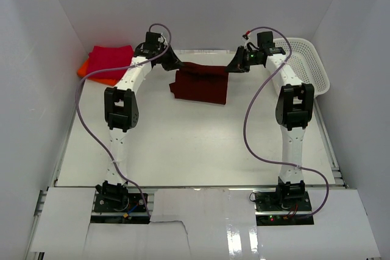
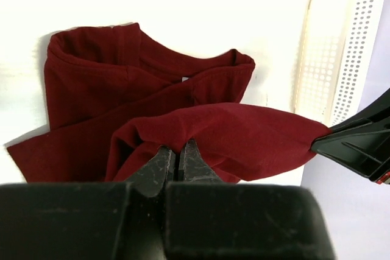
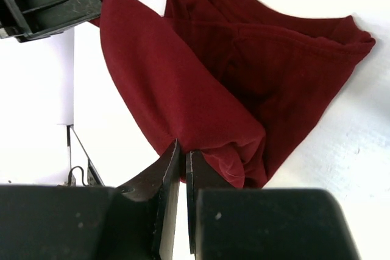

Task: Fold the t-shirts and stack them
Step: Fold the long partially folded tshirt into a neat square

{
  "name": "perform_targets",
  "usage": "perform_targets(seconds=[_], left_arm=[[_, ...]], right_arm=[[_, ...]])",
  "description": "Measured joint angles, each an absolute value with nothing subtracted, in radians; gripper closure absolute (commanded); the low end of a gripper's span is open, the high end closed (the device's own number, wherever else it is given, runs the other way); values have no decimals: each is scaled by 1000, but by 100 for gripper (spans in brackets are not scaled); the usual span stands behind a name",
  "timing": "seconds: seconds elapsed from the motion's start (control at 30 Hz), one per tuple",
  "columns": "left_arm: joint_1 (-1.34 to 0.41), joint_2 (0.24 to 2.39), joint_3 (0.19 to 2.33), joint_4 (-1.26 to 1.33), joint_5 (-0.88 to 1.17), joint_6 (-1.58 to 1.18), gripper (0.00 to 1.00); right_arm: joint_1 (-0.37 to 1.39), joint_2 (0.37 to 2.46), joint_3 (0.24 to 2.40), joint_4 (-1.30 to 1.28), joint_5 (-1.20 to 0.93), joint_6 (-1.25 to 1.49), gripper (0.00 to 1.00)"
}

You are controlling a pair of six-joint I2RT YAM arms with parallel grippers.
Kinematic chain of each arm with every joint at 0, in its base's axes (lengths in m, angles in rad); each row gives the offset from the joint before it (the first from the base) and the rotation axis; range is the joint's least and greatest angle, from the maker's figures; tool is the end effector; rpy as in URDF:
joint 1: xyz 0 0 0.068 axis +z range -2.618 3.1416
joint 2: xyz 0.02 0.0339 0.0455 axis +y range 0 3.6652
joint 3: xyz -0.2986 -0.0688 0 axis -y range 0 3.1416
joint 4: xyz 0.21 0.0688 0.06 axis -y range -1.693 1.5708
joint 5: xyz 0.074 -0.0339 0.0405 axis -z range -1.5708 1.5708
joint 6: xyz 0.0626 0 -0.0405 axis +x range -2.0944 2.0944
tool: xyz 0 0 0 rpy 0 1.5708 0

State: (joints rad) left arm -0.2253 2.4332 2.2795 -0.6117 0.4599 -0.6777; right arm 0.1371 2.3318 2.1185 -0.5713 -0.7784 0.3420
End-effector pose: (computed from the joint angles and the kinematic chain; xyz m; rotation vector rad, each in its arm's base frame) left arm 0.5370 -0.1516 0.2448 -0.3097 2.4290 -0.9661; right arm 0.5168 0.1157 0.2601 -0.1548 2.3418 1.1494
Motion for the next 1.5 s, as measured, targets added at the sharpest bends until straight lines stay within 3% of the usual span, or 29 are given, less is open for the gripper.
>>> perform_targets(seconds=[0.13,0.27,0.3,0.33,0.37,0.4,0.47,0.53,0.6,0.87,1.17,1.27,1.3,1.5], left_arm=[[-215,2433,2217,-519,461,-682,100],[-211,2434,2128,-430,463,-694,83],[-211,2439,2116,-413,464,-698,72],[-211,2449,2116,-390,465,-702,67],[-211,2460,2116,-364,465,-705,60],[-211,2467,2116,-344,464,-709,50],[-209,2481,2112,-302,459,-715,41],[-206,2481,2079,-252,448,-725,25],[-205,2473,2031,-194,426,-734,4],[-204,2410,1912,-62,360,-732,4],[-198,2048,1617,84,299,-676,4],[-198,1956,1544,119,305,-656,4],[-197,1944,1534,135,310,-645,3],[-197,1992,1520,149,366,-571,2]], right_arm=[[130,2355,2104,-488,-801,367,92],[126,2356,2009,-374,-813,393,92],[126,2356,1985,-349,-815,400,92],[125,2360,1968,-329,-815,408,89],[124,2365,1956,-307,-815,416,78],[123,2370,1946,-285,-815,426,71],[119,2378,1931,-234,-815,442,62],[114,2379,1908,-186,-813,453,58],[110,2378,1882,-125,-808,466,55],[105,2327,1756,4,-770,483,51],[105,2064,1535,115,-765,445,49],[105,2043,1519,124,-776,437,40],[105,2045,1519,120,-778,436,28],[110,2117,1518,48,-787,411,24]])
